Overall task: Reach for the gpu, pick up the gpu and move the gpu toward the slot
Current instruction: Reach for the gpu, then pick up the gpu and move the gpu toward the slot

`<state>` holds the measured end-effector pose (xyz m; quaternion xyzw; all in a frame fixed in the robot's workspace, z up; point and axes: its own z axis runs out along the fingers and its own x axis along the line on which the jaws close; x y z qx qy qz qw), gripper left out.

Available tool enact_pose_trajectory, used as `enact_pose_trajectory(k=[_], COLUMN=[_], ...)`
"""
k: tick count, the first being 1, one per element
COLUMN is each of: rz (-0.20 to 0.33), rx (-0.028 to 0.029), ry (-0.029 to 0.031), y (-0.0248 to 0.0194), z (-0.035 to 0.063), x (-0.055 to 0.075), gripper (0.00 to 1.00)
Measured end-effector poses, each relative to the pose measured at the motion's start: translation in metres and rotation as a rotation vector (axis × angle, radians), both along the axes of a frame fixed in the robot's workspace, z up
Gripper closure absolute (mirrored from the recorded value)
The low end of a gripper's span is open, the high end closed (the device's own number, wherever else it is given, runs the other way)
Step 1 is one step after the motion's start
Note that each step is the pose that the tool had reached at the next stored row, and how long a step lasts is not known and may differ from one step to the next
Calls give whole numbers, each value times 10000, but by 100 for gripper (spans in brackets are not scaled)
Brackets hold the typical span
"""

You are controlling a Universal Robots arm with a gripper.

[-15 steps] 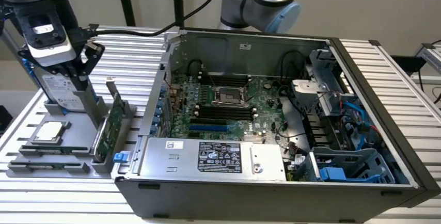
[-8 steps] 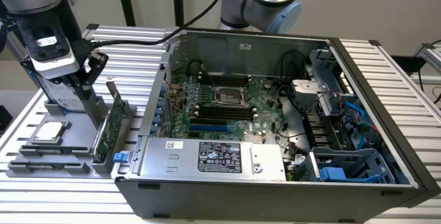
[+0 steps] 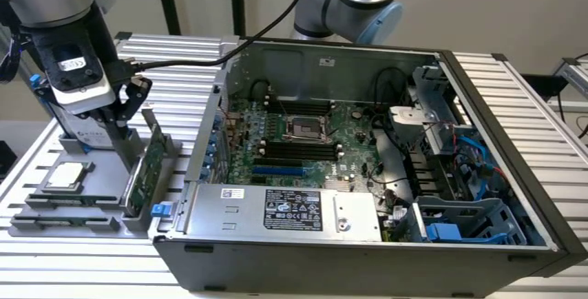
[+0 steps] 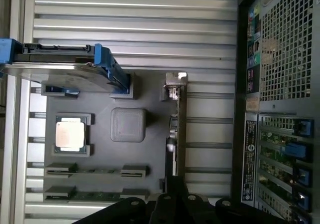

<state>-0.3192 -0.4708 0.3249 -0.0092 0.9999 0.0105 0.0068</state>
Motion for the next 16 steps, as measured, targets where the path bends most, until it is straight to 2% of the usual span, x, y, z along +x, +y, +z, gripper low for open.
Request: enact_pose_trajectory(k=[16], rz=[-2], rx=[8], ry=[0], y=[0], z=[0], x=[0], gripper=[88])
